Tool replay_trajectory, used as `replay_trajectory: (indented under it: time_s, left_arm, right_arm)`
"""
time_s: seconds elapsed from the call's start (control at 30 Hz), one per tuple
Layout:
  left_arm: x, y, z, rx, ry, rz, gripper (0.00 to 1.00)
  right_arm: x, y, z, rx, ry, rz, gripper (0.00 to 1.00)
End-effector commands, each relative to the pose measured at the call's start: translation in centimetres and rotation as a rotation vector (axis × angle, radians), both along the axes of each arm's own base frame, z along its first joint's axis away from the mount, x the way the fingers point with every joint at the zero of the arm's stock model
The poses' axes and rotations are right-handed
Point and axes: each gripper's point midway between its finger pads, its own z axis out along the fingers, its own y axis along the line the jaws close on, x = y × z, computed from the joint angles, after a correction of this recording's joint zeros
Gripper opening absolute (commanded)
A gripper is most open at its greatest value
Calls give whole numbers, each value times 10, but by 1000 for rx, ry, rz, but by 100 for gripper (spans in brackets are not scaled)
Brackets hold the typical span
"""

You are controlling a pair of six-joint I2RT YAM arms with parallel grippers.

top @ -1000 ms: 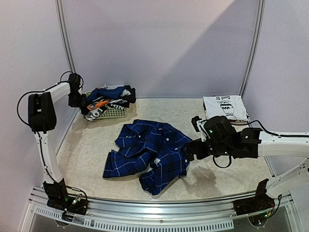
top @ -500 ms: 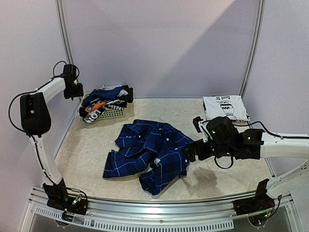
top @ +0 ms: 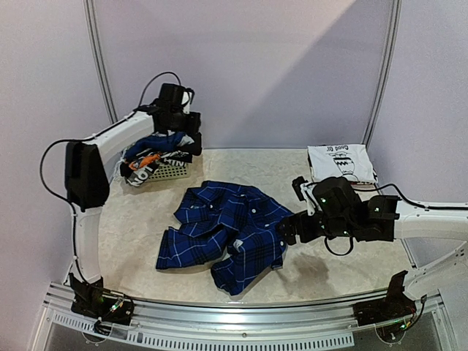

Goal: Fold and stack the mixed laundry pile
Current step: Move the bin to the corner of the board.

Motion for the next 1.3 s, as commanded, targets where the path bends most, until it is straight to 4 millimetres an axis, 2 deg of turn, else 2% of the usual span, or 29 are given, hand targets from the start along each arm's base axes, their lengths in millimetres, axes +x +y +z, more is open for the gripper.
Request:
replay_trajectory:
  time_s: [0.0, 0.1, 0.2, 0.3, 0.5, 0.67, 0.83, 0.93, 1.07, 1.17, 1.2, 1.23, 1.27]
  left_arm:
    - [20, -55, -65, -15, 69, -110, 61]
    - [37, -62, -97, -23, 93, -95, 61]
    - [49, -53, -126, 10, 106, -43, 60]
    - [54, -31, -147, 41, 129, 24, 60]
    - [51, 33, -168, 84, 193, 131, 57]
    - [39, 81, -163, 127, 201, 191, 57]
    - [31, 112, -165, 136, 216, 232, 57]
    - [30, 114, -168, 102, 234, 218, 56]
    - [21, 96, -164, 65, 248, 168, 58]
    - [8, 86, -142, 53, 231, 157, 61]
    - [2, 84, -126, 47, 214, 161, 63]
    - [-5, 84, -120, 47, 215, 167, 64]
    - [-13, 85, -112, 44, 214, 174, 66]
  right_arm:
    - [0, -8, -2, 8, 6, -29, 97]
    - [-2, -11, -3, 14, 14, -39, 97]
    - [-4, -13, -6, 11, 21, -46, 97]
    - [-3, -16, -5, 8, 18, -58, 97]
    - [-1, -13, -2, 5, 14, -51, 97]
    - [0, 2, -7, 4, 34, -6, 96]
    - [0, 19, -11, 11, 60, 34, 95]
    - [-4, 29, -12, 1, 63, 60, 95]
    - [-21, 54, -13, -25, 61, 160, 94]
    - [-42, 77, -18, -68, 52, 263, 94]
    - [-50, 87, -17, -76, 45, 300, 94]
    - [-58, 94, -25, -103, 52, 334, 94]
    - [-65, 104, -23, -113, 39, 374, 93]
